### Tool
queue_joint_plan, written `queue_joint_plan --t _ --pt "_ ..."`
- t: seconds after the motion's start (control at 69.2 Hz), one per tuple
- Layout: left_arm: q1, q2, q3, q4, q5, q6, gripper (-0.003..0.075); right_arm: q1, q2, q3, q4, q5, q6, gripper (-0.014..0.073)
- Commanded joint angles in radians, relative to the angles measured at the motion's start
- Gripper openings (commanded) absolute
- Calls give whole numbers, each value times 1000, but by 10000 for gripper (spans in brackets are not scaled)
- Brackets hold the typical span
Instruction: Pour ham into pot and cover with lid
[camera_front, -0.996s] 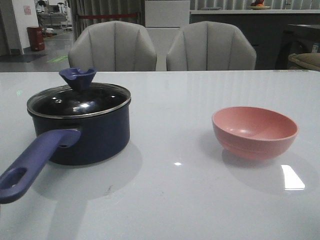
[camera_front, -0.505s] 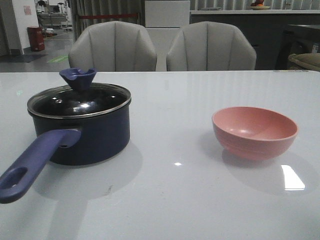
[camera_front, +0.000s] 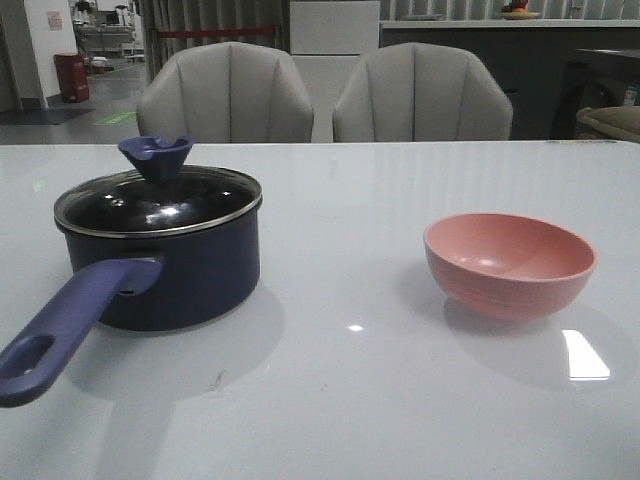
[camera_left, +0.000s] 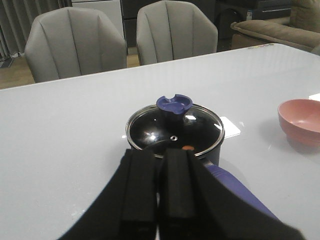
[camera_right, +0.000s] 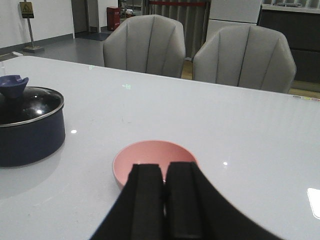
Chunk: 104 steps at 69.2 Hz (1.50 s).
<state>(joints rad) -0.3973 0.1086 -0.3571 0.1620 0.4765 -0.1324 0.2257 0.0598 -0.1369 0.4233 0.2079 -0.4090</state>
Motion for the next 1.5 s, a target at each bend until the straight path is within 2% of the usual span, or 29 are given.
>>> queue_joint_plan --t 0.0,0.289,0.419,0.534,0.708,0.982,1.487 --pt "2 9 -26 6 -87 -13 113 0 10 -29 7 -84 -8 157" --pt "2 9 -26 6 -87 -13 113 0 10 -29 7 -84 -8 157" --pt "20 9 16 20 -145 -12 113 0 10 -29 7 -84 -8 157" --pt "107 -6 90 29 -208 -12 113 0 10 -29 7 -84 -8 157" --pt "253 -85 243 -53 -374 -12 113 0 10 -29 7 -84 -8 157" --pt "396 -133 384 -82 -562 -12 113 0 10 -29 7 -84 -8 157" --pt "388 -133 384 -117 -574 -10 113 0 10 -29 7 -84 -8 157"
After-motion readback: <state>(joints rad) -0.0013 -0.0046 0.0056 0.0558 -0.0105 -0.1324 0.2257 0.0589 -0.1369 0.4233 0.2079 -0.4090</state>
